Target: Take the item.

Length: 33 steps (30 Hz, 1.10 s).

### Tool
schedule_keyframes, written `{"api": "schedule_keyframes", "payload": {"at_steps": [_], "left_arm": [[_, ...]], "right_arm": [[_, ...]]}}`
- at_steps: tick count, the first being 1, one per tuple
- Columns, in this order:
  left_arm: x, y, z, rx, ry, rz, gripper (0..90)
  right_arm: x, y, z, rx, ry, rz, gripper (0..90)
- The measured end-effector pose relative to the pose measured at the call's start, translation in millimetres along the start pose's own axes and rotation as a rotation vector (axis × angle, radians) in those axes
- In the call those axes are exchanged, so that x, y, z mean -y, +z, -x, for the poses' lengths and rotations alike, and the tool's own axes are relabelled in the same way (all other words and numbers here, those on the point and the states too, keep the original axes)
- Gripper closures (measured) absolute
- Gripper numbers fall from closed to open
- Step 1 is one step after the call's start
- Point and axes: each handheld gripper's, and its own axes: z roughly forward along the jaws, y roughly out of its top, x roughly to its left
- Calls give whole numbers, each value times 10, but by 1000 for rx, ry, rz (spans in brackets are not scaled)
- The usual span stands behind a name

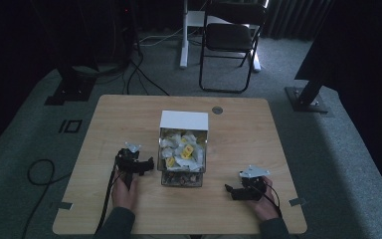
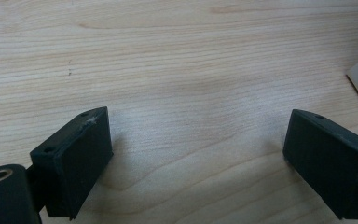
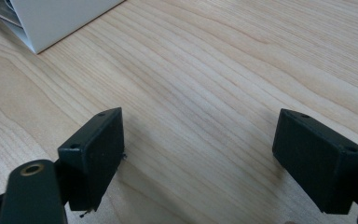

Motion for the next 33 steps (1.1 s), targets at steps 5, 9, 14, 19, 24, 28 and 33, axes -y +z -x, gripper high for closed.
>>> {"api": "schedule_keyframes", "payload": {"at_steps": [5, 9, 14, 19, 24, 28, 33], "left_arm": [[5, -5, -7, 0, 0, 0, 84], [8, -8, -16, 1, 0, 1, 83], [12, -11, -16, -2, -3, 2, 83], [6, -8, -14, -10, -10, -3, 84], [10, -12, -14, -11, -10, -3, 84], [11, -12, -14, -12, -10, -3, 84], [11, -12, -14, -12, -10, -3, 84]], "right_arm": [[1, 0, -4, -3, -2, 0, 163], [3, -3, -10, -5, -5, -1, 155], [7, -4, -22, -11, -13, -4, 147], [27, -36, -29, -8, -8, 13, 247], [18, -54, -62, -17, -22, 14, 356], [6, -73, -93, -9, -24, 11, 428], [-19, -107, -111, -24, -10, 11, 474]]}}
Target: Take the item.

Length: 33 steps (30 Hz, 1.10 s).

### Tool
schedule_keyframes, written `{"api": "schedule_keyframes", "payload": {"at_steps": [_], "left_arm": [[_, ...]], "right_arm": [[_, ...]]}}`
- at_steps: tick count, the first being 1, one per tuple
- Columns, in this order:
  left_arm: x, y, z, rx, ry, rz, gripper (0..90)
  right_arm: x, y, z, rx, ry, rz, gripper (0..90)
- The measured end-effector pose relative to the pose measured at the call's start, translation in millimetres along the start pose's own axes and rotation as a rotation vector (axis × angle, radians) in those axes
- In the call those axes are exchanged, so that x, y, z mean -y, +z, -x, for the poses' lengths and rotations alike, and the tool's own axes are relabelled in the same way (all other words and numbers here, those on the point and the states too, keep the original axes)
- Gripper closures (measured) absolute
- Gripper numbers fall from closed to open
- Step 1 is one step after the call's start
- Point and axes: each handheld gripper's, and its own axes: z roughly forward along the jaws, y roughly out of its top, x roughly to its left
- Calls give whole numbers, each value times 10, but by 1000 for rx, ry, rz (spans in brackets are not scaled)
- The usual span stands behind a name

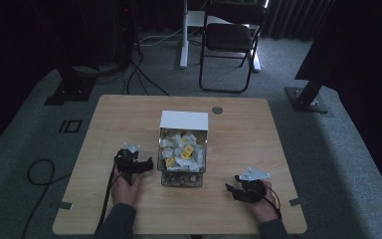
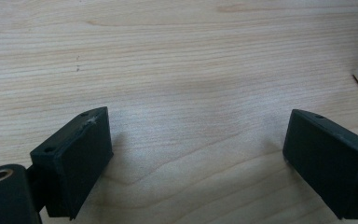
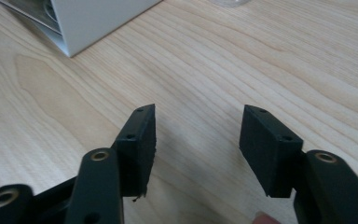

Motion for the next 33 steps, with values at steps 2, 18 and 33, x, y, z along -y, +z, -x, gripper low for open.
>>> {"api": "schedule_keyframes", "payload": {"at_steps": [2, 18, 33], "left_arm": [[0, 0, 0, 0, 0, 0, 84], [0, 0, 0, 0, 0, 0, 84], [0, 0, 0, 0, 0, 0, 84]], "right_arm": [[-10, -5, -18, -4, -3, -8, 494], [-174, -153, -233, -39, -18, 61, 585], [-369, -259, -464, -98, -73, 117, 569]]}}
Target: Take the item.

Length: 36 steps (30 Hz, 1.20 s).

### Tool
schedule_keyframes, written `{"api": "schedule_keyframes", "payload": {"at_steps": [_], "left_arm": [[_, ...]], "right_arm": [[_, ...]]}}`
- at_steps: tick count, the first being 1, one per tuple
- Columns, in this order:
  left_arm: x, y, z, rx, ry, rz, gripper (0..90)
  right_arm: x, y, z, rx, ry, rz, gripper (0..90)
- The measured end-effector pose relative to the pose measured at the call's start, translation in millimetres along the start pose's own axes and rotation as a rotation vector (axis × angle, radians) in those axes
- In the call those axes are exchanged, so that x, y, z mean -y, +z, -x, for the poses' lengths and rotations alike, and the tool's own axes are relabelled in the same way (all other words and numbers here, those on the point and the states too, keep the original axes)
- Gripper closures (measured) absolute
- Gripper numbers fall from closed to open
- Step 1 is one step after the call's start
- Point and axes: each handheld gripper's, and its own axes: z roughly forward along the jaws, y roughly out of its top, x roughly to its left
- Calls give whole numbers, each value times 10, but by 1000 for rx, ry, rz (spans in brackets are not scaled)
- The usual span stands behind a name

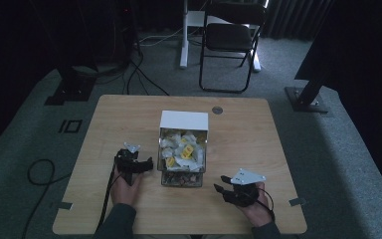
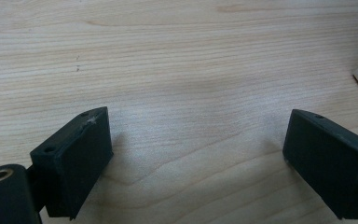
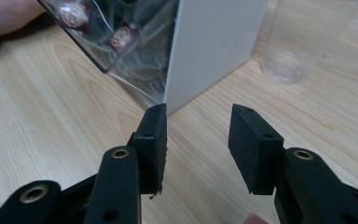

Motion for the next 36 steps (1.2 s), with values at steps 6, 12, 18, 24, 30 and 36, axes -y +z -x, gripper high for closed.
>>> {"api": "schedule_keyframes", "payload": {"at_steps": [6, 12, 18, 24, 30, 36], "left_arm": [[0, 0, 0, 0, 0, 0, 84], [0, 0, 0, 0, 0, 0, 84], [0, 1, 1, 0, -2, 2, 84], [0, 1, 1, 0, -2, 2, 84], [1, 0, 3, -1, -3, 2, 84], [2, -1, 4, -1, -3, 1, 85]], "right_arm": [[-71, -2, -89, -24, -29, 13, 588], [-138, -1, -179, -53, -54, 37, 616], [-211, 14, -263, -72, -89, 46, 638], [-281, 61, -386, -89, -134, 51, 702], [-316, 144, -477, -102, -155, 53, 732], [-340, 249, -549, -112, -181, 47, 741]]}}
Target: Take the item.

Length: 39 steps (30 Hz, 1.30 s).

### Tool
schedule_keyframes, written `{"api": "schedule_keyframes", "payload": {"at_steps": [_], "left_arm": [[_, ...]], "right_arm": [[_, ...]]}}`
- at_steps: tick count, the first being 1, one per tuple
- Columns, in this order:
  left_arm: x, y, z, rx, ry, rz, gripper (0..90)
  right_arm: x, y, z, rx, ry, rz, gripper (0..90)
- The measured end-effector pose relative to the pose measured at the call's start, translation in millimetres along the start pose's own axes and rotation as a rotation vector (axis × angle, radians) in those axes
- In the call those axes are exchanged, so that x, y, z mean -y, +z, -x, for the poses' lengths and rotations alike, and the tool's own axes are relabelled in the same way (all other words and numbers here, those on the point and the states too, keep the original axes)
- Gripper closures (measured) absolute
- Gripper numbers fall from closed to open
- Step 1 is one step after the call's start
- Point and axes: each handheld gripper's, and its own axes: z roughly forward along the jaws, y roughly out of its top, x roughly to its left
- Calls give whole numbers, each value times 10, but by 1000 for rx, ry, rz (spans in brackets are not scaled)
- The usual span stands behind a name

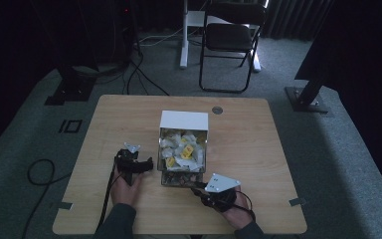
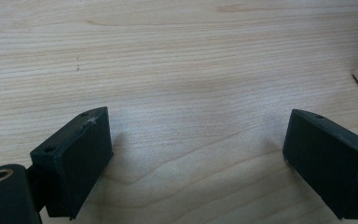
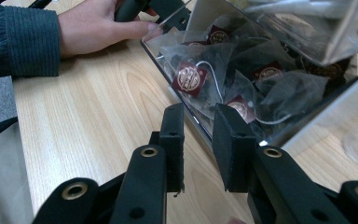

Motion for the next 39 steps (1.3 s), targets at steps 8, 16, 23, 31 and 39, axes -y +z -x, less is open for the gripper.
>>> {"api": "schedule_keyframes", "payload": {"at_steps": [8, 16, 23, 31, 39], "left_arm": [[0, 0, 0, 0, 0, 0, 84], [0, 0, 0, 0, 0, 0, 85], [0, 0, 0, 0, 0, 0, 85], [0, 0, 0, 0, 0, 0, 85], [0, 0, 0, 0, 0, 0, 84]], "right_arm": [[-52, 130, -21, 0, -16, -5, 738], [-44, 217, -32, 0, -33, -31, 719], [-54, 197, -44, -9, -41, -36, 745], [-60, 172, -120, -14, -69, -45, 752], [-64, 127, -158, -18, -79, -55, 744]]}}
